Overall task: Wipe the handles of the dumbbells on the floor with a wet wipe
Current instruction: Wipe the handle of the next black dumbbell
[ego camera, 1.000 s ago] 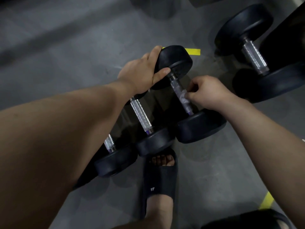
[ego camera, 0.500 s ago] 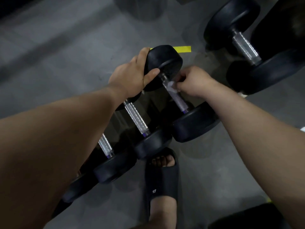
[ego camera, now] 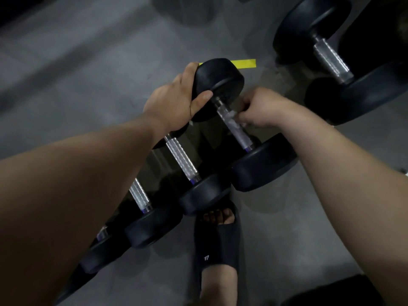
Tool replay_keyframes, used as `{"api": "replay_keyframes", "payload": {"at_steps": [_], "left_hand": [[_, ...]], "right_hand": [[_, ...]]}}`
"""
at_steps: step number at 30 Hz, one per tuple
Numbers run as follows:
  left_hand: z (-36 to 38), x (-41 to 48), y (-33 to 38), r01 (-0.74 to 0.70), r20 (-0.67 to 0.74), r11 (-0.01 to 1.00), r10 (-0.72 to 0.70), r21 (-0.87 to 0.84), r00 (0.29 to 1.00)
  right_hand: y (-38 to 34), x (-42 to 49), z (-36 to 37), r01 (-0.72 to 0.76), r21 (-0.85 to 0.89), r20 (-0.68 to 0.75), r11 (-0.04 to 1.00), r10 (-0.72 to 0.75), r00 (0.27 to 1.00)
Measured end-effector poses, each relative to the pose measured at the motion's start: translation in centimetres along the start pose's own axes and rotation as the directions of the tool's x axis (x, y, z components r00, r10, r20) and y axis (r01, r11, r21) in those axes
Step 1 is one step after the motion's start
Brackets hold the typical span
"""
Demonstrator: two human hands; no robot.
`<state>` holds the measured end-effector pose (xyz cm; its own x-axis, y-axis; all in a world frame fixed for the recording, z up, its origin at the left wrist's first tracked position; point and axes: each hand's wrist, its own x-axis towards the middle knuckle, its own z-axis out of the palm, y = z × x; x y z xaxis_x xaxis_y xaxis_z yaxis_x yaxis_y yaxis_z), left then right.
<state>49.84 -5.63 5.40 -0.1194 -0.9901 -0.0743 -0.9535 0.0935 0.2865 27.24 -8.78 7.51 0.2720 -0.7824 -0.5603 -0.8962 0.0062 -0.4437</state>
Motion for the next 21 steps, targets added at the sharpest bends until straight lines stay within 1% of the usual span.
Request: {"api": "replay_keyframes", "payload": {"at_steps": [1, 2, 5, 6, 7, 9, 11, 13, 14, 15, 17, 19, 21], "left_hand": [[0.0, 0.0, 0.0, 0.004, 0.0, 1.0, -0.004, 0.002, 1.0], [0.0, 0.0, 0.0, 0.007, 0.0, 1.0, -0.007, 0.004, 1.0], [-0.1, 0.0, 0.1, 0.009, 0.002, 1.0, -0.009, 0.003, 1.0], [-0.2, -0.1, 0.2, 0.01, 0.005, 1.0, -0.01, 0.0, 1.0], [-0.3, -0.1, 0.2, 0.01, 0.006, 1.0, -0.01, -0.003, 1.0], [-0.3, -0.2, 0.3, 0.005, 0.005, 1.0, -0.005, -0.001, 1.0], [-0.3, -0.2, 0.3, -0.001, 0.007, 1.0, 0.001, 0.001, 1.0], [-0.3, -0.2, 0.2, -0.002, 0.007, 1.0, 0.003, -0.003, 1.0], [-0.3, -0.2, 0.2, -0.001, 0.009, 1.0, 0.001, -0.006, 1.0], [-0.3, -0.2, 0.1, 0.0, 0.012, 1.0, 0.001, -0.009, 1.0], [-0.4, -0.3, 0.2, -0.004, 0.018, 1.0, 0.004, -0.011, 1.0], [-0.6, -0.3, 0.3, -0.003, 0.022, 1.0, 0.003, -0.004, 1.0], [-0.7, -0.3, 0.4, 0.001, 0.025, 1.0, -0.001, -0.004, 1.0]], "right_hand": [[0.1, -0.1, -0.1, -0.004, 0.002, 0.0, 1.0, 0.004, 1.0], [-0.1, -0.1, 0.2, -0.002, 0.027, -0.032, 1.0, 0.003, 0.999], [-1.4, 0.3, 1.6, 0.046, 0.146, -0.221, 0.988, -0.013, 0.975], [-1.7, 0.4, 1.9, 0.057, 0.166, -0.249, 0.985, -0.014, 0.968], [-1.8, 0.3, 2.0, 0.062, 0.163, -0.248, 0.985, -0.02, 0.969], [-1.1, -0.3, 1.5, 0.063, 0.117, -0.176, 0.991, -0.042, 0.984], [0.2, -1.5, 0.5, 0.058, 0.002, -0.052, 0.998, -0.058, 0.997], [1.1, -3.0, -0.4, 0.043, -0.126, 0.07, 0.991, -0.034, 0.997], [1.5, -3.3, -0.6, 0.039, -0.156, 0.097, 0.987, -0.024, 0.995], [1.5, -3.3, -0.6, 0.039, -0.162, 0.091, 0.986, -0.024, 0.996], [1.0, -2.6, -0.3, 0.045, -0.123, -0.001, 0.991, -0.045, 0.999], [-0.1, -1.7, 0.4, 0.057, -0.036, -0.113, 0.998, -0.061, 0.992], [-0.8, -1.2, 1.0, 0.082, 0.005, -0.165, 0.997, -0.08, 0.983]]}}
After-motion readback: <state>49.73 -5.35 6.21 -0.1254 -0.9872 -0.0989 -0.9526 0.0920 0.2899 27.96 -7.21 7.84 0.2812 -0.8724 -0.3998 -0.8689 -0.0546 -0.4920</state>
